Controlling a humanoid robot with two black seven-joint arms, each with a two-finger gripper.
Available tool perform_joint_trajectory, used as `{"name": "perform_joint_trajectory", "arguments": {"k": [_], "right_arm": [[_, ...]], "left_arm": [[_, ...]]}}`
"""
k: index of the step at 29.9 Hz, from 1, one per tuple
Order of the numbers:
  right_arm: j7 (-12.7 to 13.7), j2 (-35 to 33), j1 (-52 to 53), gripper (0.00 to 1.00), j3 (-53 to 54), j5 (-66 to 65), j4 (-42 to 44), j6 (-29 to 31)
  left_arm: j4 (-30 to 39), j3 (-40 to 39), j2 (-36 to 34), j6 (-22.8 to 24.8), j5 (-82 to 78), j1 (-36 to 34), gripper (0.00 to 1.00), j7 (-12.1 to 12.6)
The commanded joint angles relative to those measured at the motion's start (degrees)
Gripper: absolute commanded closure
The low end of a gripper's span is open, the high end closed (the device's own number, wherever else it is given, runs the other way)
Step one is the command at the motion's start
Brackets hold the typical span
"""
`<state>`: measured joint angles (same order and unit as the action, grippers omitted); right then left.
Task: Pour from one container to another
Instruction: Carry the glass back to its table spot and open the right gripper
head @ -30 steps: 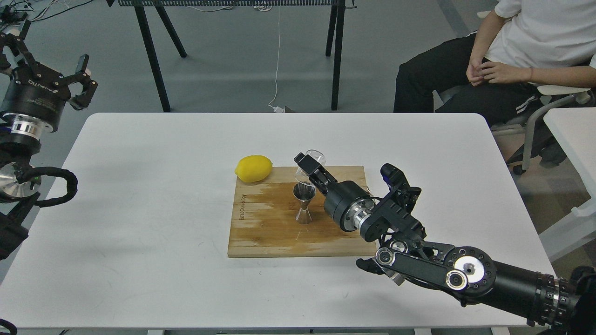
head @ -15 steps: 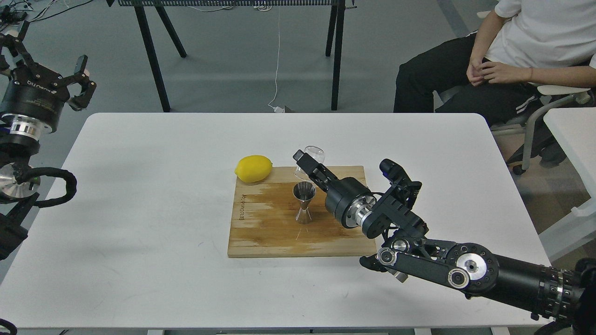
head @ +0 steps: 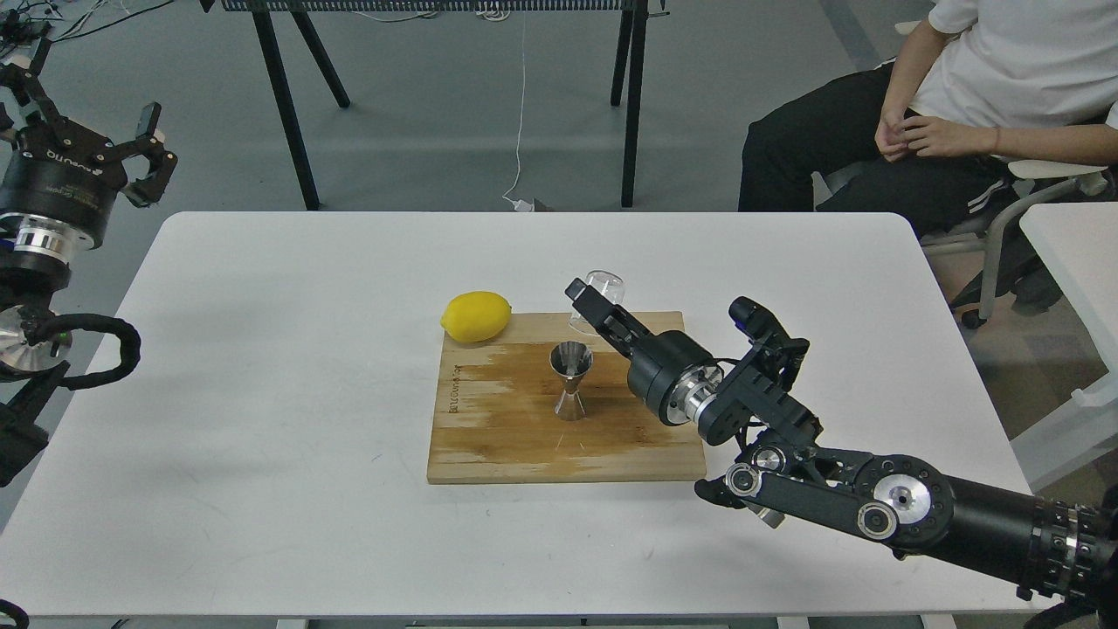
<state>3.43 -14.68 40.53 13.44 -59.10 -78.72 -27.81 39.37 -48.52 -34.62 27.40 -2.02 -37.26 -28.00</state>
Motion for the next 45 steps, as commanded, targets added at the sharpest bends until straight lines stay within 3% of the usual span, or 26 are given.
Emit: {"name": "perform_joint_trajectory", "arguments": {"k": [1, 7, 19, 27, 34, 39, 45], "right_arm": [[0.0, -2.1, -1.06, 0.76, 1.85, 2.93, -1.7, -0.14], [-0.52, -5.44, -6.95, 0.75, 12.47, 13.02, -8.11, 0.3], [-0.17, -4.92, -22.77, 0.73, 39.28, 37.97, -8.74, 1.88], [0.35, -4.92, -31.73, 0.73, 51.59, 55.65, -4.44, 13.82], [0.53, -4.74, -33.06, 0.73, 54.33, 75.86, 9.26, 24.98], [2.19, -2.73, -32.97, 0.73, 54.15, 79.4, 17.27, 34.57], [5.1, -0.17, -32.71, 0.7, 54.42, 79.4, 21.93, 36.34]], "left_arm": [[0.0, 0.0, -0.27, 0.02, 0.0, 0.0, 0.0, 0.0], [0.0, 0.0, -0.27, 0.02, 0.0, 0.0, 0.0, 0.0], [0.0, 0.0, 0.79, -0.5, 0.96, 0.17, 0.0, 0.0], [0.0, 0.0, 2.46, -0.51, 0.96, 0.26, 0.0, 0.0], [0.0, 0.0, 2.46, -0.42, 0.96, 0.26, 0.0, 0.0], [0.0, 0.09, 2.72, -0.59, 0.96, 0.26, 0.0, 0.0], [0.0, 0.09, 2.81, -0.68, 0.96, 0.26, 0.0, 0.0]]}}
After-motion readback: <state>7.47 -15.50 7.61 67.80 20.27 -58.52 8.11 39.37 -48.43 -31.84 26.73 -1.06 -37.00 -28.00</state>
